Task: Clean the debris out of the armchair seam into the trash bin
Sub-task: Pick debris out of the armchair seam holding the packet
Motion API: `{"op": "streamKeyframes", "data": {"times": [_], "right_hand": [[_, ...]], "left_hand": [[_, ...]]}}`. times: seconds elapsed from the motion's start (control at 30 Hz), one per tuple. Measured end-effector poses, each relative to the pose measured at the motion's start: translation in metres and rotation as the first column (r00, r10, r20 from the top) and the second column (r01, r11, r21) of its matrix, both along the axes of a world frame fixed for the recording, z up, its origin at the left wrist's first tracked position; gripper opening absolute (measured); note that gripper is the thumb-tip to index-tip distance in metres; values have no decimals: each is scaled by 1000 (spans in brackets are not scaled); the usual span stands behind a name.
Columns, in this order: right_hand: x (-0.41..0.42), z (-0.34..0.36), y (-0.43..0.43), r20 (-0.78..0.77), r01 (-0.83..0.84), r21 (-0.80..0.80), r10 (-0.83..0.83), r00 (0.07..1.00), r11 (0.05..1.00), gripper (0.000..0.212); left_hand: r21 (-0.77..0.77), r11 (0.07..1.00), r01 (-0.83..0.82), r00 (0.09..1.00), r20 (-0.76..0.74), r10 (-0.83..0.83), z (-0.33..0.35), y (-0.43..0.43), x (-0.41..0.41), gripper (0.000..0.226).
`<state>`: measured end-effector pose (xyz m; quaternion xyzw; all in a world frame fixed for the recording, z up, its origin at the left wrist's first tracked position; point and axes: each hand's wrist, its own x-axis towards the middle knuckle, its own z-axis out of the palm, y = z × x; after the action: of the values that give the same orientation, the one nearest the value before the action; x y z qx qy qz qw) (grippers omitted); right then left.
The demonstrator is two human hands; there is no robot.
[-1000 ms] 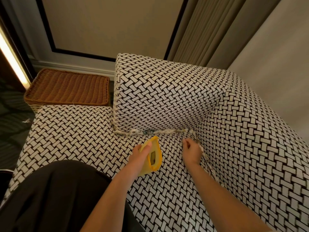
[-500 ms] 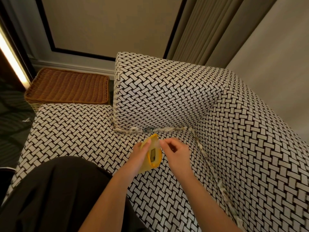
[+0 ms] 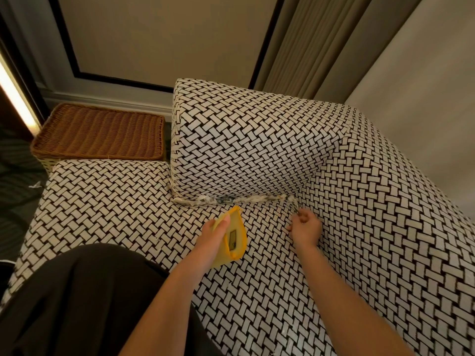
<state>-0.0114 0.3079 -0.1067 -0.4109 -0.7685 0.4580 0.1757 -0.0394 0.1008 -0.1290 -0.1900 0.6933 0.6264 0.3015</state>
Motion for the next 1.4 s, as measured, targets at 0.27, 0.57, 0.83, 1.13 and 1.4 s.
{"op": "streamKeyframes", "data": {"times": [0.27, 0.57, 0.83, 1.13, 1.4], "right_hand": [[-40, 6, 24, 349, -193, 325, 73, 934, 926, 29], [-55, -2, 31, 469, -191, 367, -3, 883, 910, 18], [-58, -6, 29, 485, -192, 403, -32, 874, 895, 21], [-62, -5, 35, 520, -229, 304, 41, 853, 925, 31], [-58, -10, 36, 517, -219, 373, -6, 856, 902, 18]], "left_hand": [[-78, 996, 31, 999, 30, -29, -3, 6, -11, 59], [-90, 995, 33, 999, 27, -30, 0, 6, -9, 60], [118, 988, 97, 994, -63, -90, 9, -12, 17, 75], [125, 982, 144, 988, -69, -136, 20, -16, 24, 88], [128, 980, 151, 988, -59, -145, 18, -17, 25, 79]]}}
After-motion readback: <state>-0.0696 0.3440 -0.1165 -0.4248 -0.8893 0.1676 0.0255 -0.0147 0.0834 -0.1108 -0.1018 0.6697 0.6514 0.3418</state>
